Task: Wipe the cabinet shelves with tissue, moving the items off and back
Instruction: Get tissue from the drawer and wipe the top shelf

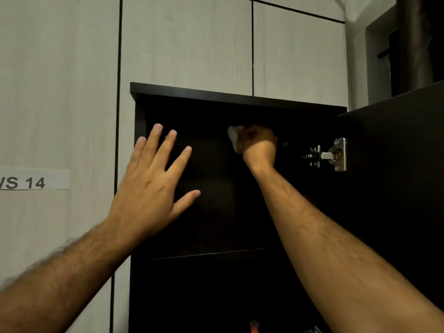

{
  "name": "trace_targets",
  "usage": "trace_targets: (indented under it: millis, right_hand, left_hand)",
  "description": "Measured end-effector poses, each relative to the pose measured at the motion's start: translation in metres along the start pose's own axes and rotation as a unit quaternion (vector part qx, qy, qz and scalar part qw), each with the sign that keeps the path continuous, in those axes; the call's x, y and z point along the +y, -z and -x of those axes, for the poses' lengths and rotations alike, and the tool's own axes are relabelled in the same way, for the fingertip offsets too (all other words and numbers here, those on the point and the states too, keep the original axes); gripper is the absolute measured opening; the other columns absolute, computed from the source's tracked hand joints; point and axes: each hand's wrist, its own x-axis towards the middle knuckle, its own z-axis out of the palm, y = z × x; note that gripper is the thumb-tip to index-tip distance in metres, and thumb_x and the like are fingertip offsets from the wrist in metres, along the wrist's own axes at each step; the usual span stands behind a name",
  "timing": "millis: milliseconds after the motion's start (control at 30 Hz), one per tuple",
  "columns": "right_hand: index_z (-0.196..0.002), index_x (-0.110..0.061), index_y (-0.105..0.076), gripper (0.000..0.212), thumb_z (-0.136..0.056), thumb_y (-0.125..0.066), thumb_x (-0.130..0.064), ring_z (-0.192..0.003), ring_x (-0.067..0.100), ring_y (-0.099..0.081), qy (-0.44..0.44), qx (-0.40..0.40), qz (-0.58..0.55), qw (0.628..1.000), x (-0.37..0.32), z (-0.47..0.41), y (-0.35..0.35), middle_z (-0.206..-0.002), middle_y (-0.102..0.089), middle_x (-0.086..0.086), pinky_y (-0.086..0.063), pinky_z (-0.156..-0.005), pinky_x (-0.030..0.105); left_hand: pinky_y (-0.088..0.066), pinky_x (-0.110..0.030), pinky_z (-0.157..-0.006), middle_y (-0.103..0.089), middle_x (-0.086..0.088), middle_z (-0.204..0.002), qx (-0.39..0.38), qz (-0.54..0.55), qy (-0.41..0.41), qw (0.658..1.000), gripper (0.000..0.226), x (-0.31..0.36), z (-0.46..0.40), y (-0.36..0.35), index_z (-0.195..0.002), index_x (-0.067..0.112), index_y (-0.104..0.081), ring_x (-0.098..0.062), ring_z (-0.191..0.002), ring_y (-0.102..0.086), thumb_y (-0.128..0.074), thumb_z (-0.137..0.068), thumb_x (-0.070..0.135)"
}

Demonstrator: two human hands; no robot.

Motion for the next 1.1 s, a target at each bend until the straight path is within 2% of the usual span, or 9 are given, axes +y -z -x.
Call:
trace_targets:
  millis: [100,233,400,533,633,800,900,1000,1100]
  right_hand:
    - [-0.092,-0.014,-0.073,0.015,-0.091,-0.063,-0.025,-0.076,0.017,-0.066,0.037,0.0,0.02,0.999,0.005,0.02,-0.005,-0.082,-0.07,0.0,-0.055,-0.069,0.03]
    - [-0.078,-0.022,-0.067,0.01,-0.086,-0.067,-0.017,-0.076,0.004,-0.062,0.064,-0.174,0.177,0.967,0.013,0.067,0.01,-0.08,-0.064,-0.014,-0.05,-0.067,0.021]
    - [-0.066,-0.026,-0.058,0.024,-0.08,-0.076,-0.02,-0.085,0.012,-0.066,-0.017,-0.354,0.369,0.859,0.028,0.112,0.023,-0.092,-0.069,-0.004,-0.059,-0.077,0.034]
    - [-0.078,-0.017,-0.066,0.012,-0.079,-0.078,-0.016,-0.082,0.015,-0.07,-0.093,-0.375,0.342,0.856,0.016,0.108,0.02,-0.09,-0.072,0.002,-0.06,-0.076,0.034]
    - [-0.078,-0.017,-0.065,0.015,-0.076,-0.08,-0.017,-0.072,0.011,-0.07,-0.133,-0.358,0.269,0.884,0.009,0.108,0.014,-0.08,-0.071,-0.001,-0.059,-0.068,0.028]
    - [-0.085,-0.017,-0.069,0.008,-0.079,-0.075,-0.018,-0.08,0.005,-0.062,0.08,-0.211,0.255,0.94,0.003,0.088,0.004,-0.084,-0.065,-0.011,-0.046,-0.07,0.018]
    - [-0.096,-0.01,-0.076,0.016,-0.081,-0.074,-0.015,-0.09,0.014,-0.067,0.102,-0.089,0.171,0.976,-0.004,0.044,0.011,-0.096,-0.073,0.003,-0.037,-0.075,0.006]
    - [-0.1,0.001,-0.074,0.016,-0.087,-0.066,-0.003,-0.087,0.004,-0.061,0.105,-0.009,0.092,0.99,-0.007,0.014,0.022,-0.1,-0.071,0.006,-0.03,-0.067,-0.007]
    - [-0.093,-0.008,-0.074,0.013,-0.083,-0.067,-0.009,-0.092,0.017,-0.065,0.143,-0.054,0.17,0.973,0.009,0.024,0.02,-0.099,-0.072,0.007,-0.039,-0.074,0.009]
  left_hand:
    - [-0.01,-0.052,-0.12,-0.024,-0.021,-0.157,-0.001,-0.014,-0.009,1.0,0.077,-0.006,0.001,-0.001,-0.146,0.011,-0.04,-0.034,-0.15,-0.001,-0.04,-0.087,0.061]
    - [-0.009,-0.052,-0.121,-0.023,-0.021,-0.157,0.001,-0.017,-0.016,1.0,0.076,-0.012,0.002,-0.001,-0.147,0.012,-0.04,-0.034,-0.15,-0.001,-0.044,-0.086,0.059]
    - [-0.009,-0.052,-0.12,-0.023,-0.02,-0.158,0.008,-0.002,-0.011,1.0,0.071,-0.013,0.001,-0.001,-0.147,0.013,-0.039,-0.034,-0.15,-0.001,-0.047,-0.09,0.056]
    - [-0.01,-0.053,-0.12,-0.022,-0.021,-0.158,0.014,0.019,-0.005,1.0,0.076,-0.012,0.003,-0.001,-0.146,0.012,-0.04,-0.035,-0.15,-0.002,-0.057,-0.086,0.054]
    - [-0.012,-0.054,-0.12,-0.023,-0.021,-0.157,0.009,0.019,-0.009,1.0,0.076,-0.012,0.005,0.0,-0.146,0.012,-0.041,-0.036,-0.149,-0.003,-0.059,-0.084,0.053]
    - [-0.011,-0.053,-0.12,-0.022,-0.021,-0.157,0.004,0.001,-0.015,1.0,0.077,-0.015,0.004,0.002,-0.146,0.012,-0.04,-0.035,-0.15,-0.002,-0.059,-0.084,0.054]
    - [-0.013,-0.054,-0.12,-0.022,-0.021,-0.158,0.001,-0.004,-0.007,1.0,0.077,-0.013,0.004,0.001,-0.146,0.013,-0.04,-0.034,-0.15,-0.001,-0.058,-0.084,0.054]
    - [-0.013,-0.054,-0.119,-0.022,-0.021,-0.158,0.007,-0.006,-0.003,1.0,0.074,-0.01,0.002,-0.001,-0.146,0.012,-0.04,-0.034,-0.15,-0.001,-0.056,-0.087,0.054]
    - [-0.011,-0.053,-0.12,-0.022,-0.02,-0.158,0.008,-0.019,0.002,1.0,0.073,-0.011,0.002,-0.001,-0.146,0.013,-0.039,-0.034,-0.15,0.0,-0.047,-0.088,0.056]
